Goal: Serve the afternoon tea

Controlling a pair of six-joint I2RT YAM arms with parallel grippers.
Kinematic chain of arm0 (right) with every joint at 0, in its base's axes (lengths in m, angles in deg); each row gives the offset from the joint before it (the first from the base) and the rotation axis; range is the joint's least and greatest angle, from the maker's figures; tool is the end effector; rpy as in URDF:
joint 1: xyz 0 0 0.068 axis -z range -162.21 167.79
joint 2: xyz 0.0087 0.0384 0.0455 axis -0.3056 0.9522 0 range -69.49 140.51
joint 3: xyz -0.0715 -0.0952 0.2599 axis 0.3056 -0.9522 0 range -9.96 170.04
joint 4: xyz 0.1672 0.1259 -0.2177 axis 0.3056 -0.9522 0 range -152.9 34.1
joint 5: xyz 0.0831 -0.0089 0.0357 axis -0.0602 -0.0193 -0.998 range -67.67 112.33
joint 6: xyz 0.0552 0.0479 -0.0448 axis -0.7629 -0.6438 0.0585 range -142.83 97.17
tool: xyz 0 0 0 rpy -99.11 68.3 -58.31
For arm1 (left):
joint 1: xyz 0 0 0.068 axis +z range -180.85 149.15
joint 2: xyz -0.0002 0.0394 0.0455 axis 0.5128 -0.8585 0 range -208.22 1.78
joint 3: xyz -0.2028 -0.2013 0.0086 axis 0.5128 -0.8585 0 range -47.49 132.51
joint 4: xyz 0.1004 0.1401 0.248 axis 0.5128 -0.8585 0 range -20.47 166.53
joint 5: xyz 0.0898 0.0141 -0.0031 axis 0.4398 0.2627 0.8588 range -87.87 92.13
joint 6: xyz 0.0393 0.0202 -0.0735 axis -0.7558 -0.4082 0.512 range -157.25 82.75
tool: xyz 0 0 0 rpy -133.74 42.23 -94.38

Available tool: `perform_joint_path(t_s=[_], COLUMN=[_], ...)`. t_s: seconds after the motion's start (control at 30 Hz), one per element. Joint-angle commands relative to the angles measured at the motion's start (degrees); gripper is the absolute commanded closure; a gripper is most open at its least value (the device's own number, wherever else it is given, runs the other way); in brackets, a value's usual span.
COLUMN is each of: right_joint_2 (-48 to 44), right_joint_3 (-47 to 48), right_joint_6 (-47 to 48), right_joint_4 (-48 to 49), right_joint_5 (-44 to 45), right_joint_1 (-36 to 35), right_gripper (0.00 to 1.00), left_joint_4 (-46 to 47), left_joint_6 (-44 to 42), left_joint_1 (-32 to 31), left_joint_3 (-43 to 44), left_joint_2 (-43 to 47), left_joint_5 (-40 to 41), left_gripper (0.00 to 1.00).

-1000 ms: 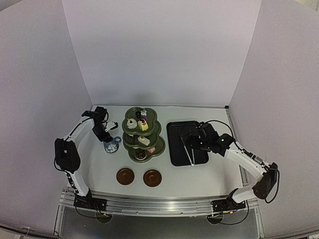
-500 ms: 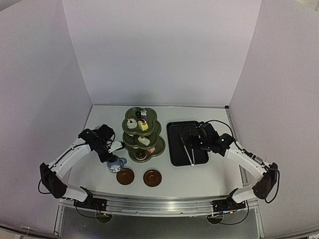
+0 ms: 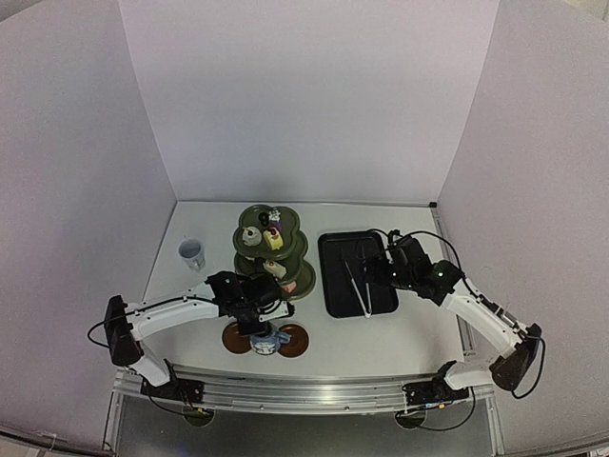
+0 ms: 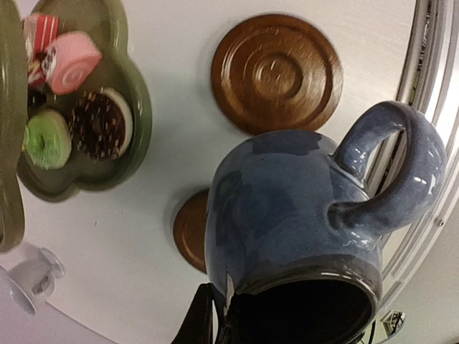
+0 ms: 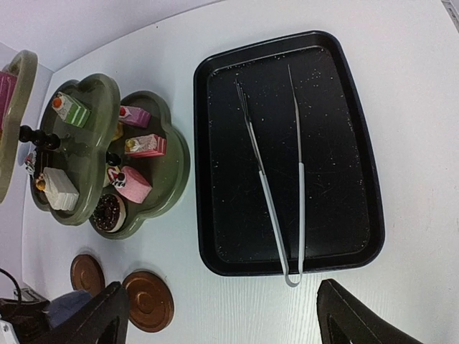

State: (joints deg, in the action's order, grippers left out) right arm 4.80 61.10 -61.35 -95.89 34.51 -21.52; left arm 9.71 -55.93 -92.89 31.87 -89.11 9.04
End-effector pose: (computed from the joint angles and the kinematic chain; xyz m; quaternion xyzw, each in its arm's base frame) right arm 0.2758 0.2053 0.3230 0.0358 0.9129 0.1722 0.3683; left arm 0.1714 -0.3036 0.2463 0.6384 0.7606 0.0183 0.1163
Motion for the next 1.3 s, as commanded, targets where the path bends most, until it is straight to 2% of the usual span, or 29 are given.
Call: perform_joint_path(t_s=[0.0, 0.1, 0.2, 0.37, 0.77, 1.27], right_joint_2=[-4.3, -6.0, -7.1, -7.3, -7.2, -7.1], right_joint_3=[-2.1, -3.3, -4.1, -4.0, -4.3, -4.5], right_joint_6=[-1.4, -1.7, -1.6, -1.2, -1.2, -0.9], right_joint_4=[0.0, 0.0, 0.0, 0.0, 0.0, 0.0], right_joint_5=[2.4, 3.0, 3.7, 3.7, 3.4, 3.3], right_joint_1=[-0.6, -0.6, -0.6, -0.6, -0.6, -0.6], right_gripper=[0.12, 0.12, 0.12, 0.12, 0.12, 0.12], left_joint_4=[10.8, 14.3, 20.2, 25.9, 27.2, 23.2], left_joint_6=[6.3, 9.9, 11.6, 8.7, 8.3, 5.7], left_joint_1=[-2.4, -2.5, -3.3, -5.6, -5.8, -5.8], left_joint_3=[5.4, 6.6, 3.8, -1.3, -3.3, -3.8], left_joint_2=[-2.2, -4.3, -5.3, -6.8, -11.2, -8.0], left_joint_5=[3.2, 4.1, 6.6, 11.3, 11.3, 5.6], left_gripper=[1.00, 1.00, 1.00, 1.00, 1.00, 1.00])
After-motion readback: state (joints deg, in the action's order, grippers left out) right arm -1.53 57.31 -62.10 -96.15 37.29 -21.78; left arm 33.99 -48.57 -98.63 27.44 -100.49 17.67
